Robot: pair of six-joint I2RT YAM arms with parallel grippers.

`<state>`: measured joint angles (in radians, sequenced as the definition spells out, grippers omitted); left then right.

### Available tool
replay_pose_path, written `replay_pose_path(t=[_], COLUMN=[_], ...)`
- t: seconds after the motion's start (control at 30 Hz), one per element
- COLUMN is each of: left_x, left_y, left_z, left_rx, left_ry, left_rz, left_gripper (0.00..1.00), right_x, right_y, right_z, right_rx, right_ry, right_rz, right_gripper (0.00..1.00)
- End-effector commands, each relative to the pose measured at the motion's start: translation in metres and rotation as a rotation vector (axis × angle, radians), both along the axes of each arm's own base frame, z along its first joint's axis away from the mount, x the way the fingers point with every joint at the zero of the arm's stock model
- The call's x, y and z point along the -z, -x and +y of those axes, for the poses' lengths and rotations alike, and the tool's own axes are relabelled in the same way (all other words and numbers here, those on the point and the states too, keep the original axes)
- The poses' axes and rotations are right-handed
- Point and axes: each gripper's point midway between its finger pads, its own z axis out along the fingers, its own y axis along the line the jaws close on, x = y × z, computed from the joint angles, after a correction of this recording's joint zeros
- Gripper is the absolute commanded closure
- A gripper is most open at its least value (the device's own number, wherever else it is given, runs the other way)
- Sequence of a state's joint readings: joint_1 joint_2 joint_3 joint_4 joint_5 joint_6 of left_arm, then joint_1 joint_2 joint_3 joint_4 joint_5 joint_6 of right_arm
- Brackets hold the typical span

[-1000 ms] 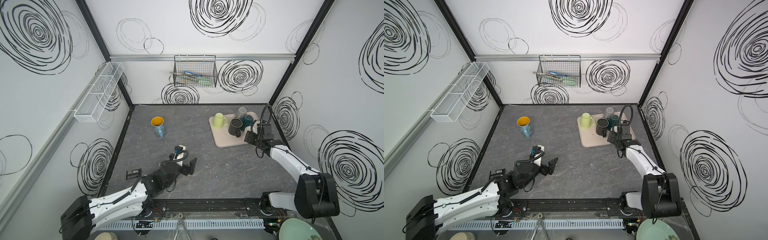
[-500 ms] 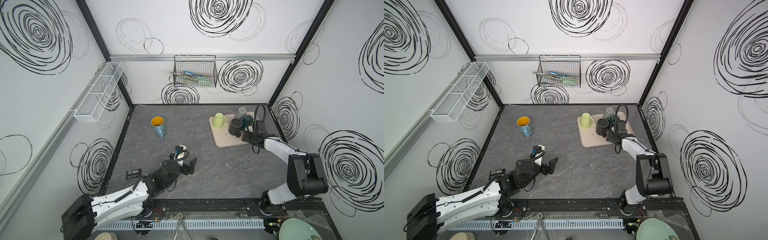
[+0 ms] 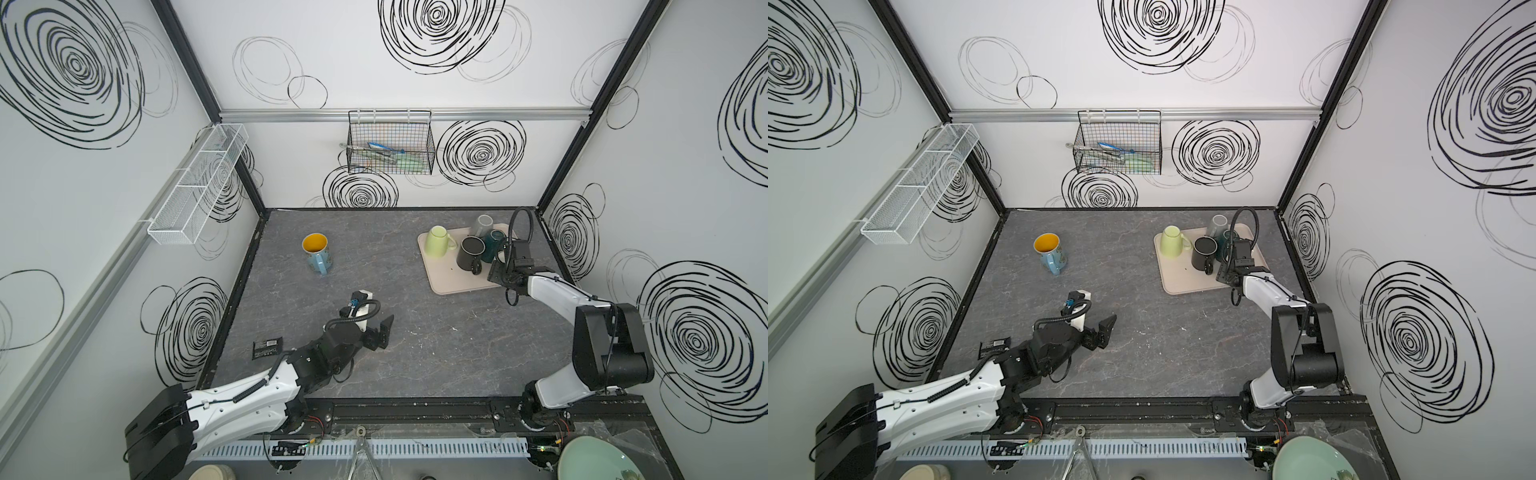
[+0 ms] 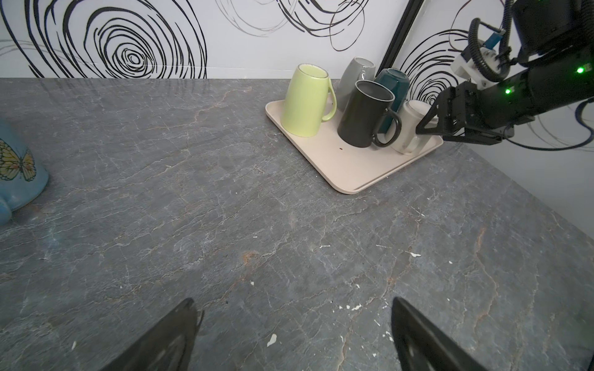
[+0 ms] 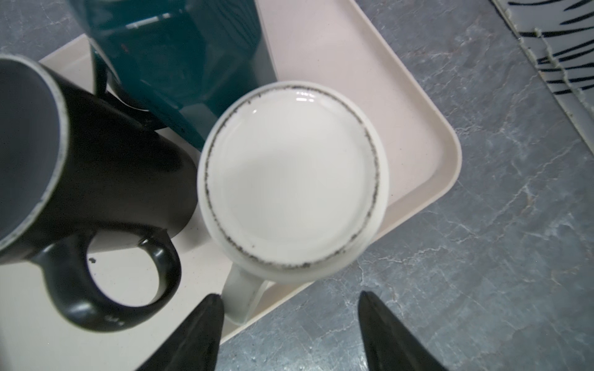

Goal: Turn the mug right side up
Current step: Rotate the mug on the tray.

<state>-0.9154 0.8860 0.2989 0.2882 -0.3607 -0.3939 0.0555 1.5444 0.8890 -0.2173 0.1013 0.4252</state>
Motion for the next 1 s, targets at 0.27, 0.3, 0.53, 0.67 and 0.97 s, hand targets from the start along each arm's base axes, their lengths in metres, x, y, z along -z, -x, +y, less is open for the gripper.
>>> replay_pose_path(t=[0.27, 0.3, 0.53, 0.67, 0.97], left_x=[-0.007, -0.006, -0.006, -0.006, -0.008], left_y=[-0.004, -0.004, -0.003, -0.003, -0.001], left_z=[0.000, 0.000, -0.002, -0.002, -0.004], left_rx=[-0.017, -0.017, -0.010, -0.009, 0.002], left_ry=[0.038, 0.037, 0.040, 0.043, 0.056], left_rz=[-0.012, -0.010, -0.007, -0.006, -0.001], left_gripper=[0.04, 0.04, 0.04, 0.04, 0.04], right_x=[-0.002, -0.001, 0.000, -0.001, -0.001], right_y=[0.011, 0.011, 0.013, 0.014, 0.006], right_z=[-0.013, -0.013, -0.021, -0.022, -0.019], right_rx=[0.017, 0.015, 0.026, 0.028, -0.011], right_ry=[0.014, 0.015, 0.042, 0.034, 0.018], right_rz=[0.055, 0.060, 0.090, 0.089, 0.123], right_gripper=[0.41, 0.45, 0.46, 0.48, 0.56])
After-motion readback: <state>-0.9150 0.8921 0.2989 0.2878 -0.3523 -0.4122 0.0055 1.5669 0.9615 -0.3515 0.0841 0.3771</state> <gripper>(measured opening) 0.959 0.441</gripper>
